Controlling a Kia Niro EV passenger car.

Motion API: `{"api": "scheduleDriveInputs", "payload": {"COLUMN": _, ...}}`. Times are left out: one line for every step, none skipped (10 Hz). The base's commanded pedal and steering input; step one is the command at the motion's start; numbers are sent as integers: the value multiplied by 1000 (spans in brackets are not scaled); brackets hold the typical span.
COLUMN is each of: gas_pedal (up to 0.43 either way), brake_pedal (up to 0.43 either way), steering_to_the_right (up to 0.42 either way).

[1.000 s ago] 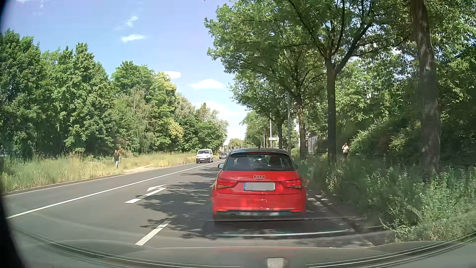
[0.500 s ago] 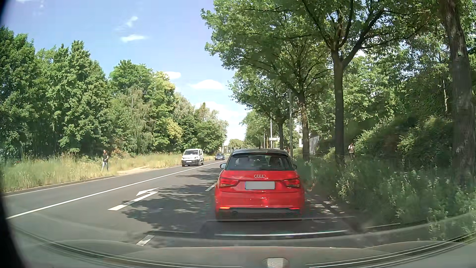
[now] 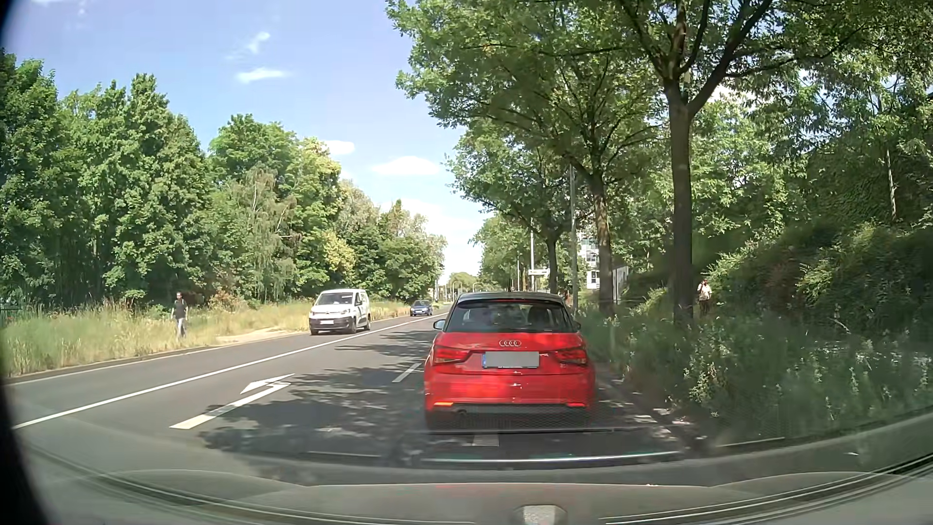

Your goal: Follow the waypoints while adhering to traffic rules and regulations

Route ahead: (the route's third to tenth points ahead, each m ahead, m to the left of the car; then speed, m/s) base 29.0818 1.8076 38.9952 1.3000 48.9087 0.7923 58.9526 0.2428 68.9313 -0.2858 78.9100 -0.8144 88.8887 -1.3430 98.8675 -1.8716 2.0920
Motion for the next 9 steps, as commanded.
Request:
{"api": "scheduleDriveInputs", "payload": {"gas_pedal": 0, "brake_pedal": 37, "steering_to_the_right": 2}}
{"api": "scheduleDriveInputs", "payload": {"gas_pedal": 0, "brake_pedal": 30, "steering_to_the_right": 2}}
{"api": "scheduleDriveInputs", "payload": {"gas_pedal": 0, "brake_pedal": 30, "steering_to_the_right": 2}}
{"api": "scheduleDriveInputs", "payload": {"gas_pedal": 0, "brake_pedal": 30, "steering_to_the_right": 2}}
{"api": "scheduleDriveInputs", "payload": {"gas_pedal": 0, "brake_pedal": 30, "steering_to_the_right": 2}}
{"api": "scheduleDriveInputs", "payload": {"gas_pedal": 0, "brake_pedal": 37, "steering_to_the_right": 2}}
{"api": "scheduleDriveInputs", "payload": {"gas_pedal": 0, "brake_pedal": 30, "steering_to_the_right": 3}}
{"api": "scheduleDriveInputs", "payload": {"gas_pedal": 0, "brake_pedal": 30, "steering_to_the_right": 3}}
{"api": "scheduleDriveInputs", "payload": {"gas_pedal": 0, "brake_pedal": 30, "steering_to_the_right": 3}}
